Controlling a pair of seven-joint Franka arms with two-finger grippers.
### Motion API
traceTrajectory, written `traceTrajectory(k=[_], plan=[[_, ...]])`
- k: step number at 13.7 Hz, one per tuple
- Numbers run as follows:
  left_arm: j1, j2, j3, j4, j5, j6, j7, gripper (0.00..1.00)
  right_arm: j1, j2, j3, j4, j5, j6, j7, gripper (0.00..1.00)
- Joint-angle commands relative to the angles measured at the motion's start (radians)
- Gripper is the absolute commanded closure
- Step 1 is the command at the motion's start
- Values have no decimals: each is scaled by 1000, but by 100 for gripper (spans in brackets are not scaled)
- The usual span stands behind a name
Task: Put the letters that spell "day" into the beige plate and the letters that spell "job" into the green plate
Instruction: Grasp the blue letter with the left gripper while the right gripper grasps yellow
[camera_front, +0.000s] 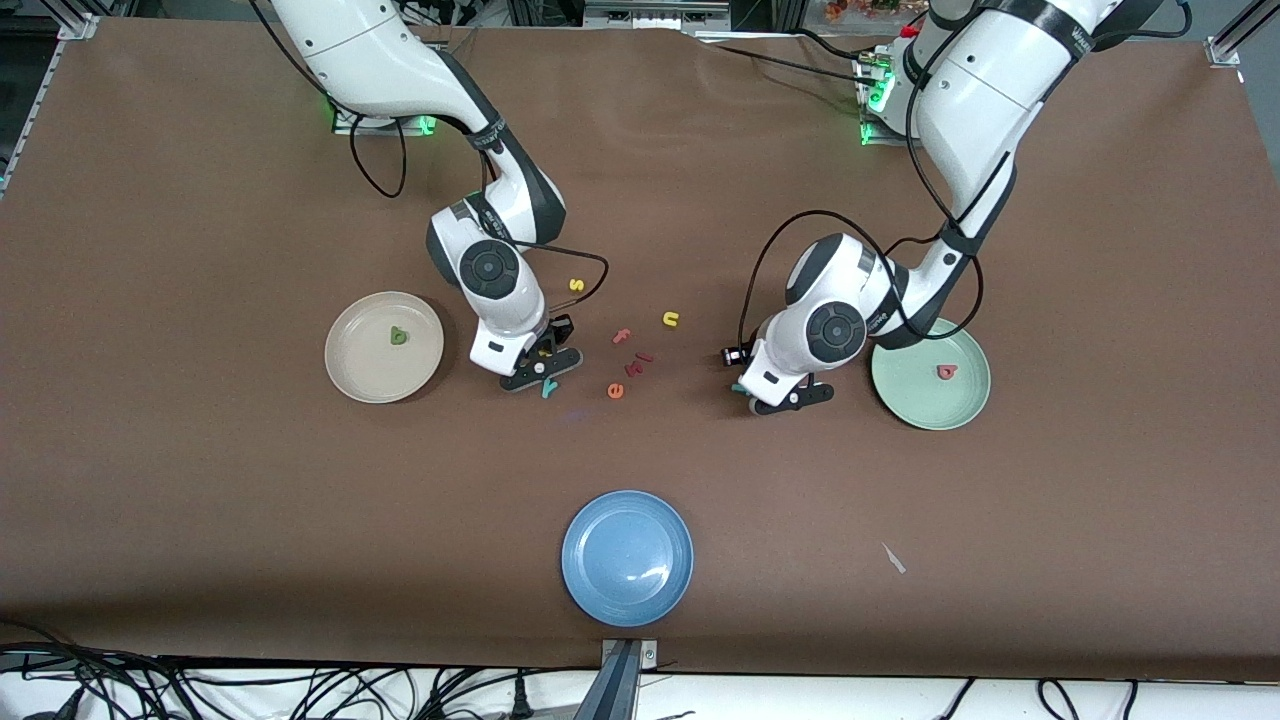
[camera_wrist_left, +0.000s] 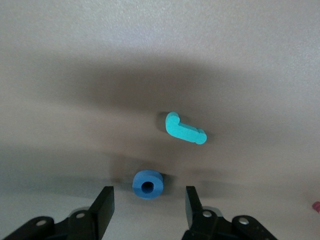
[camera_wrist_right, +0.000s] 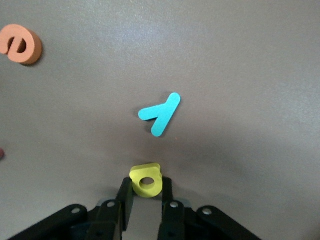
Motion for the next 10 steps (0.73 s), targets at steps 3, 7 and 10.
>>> traceTrajectory(k=[3, 7, 10], plan=[[-15, 11, 13, -1, 13, 6, -17, 48, 0, -38, -10, 21, 3, -68, -1, 81], [-19, 17, 17, 0, 54, 6, -32, 59, -3, -139, -140, 23, 1, -272, -66, 81], [-28, 14, 16, 0, 118, 3, -88, 76, -3, -144, -292, -17, 7, -354, -218, 81]])
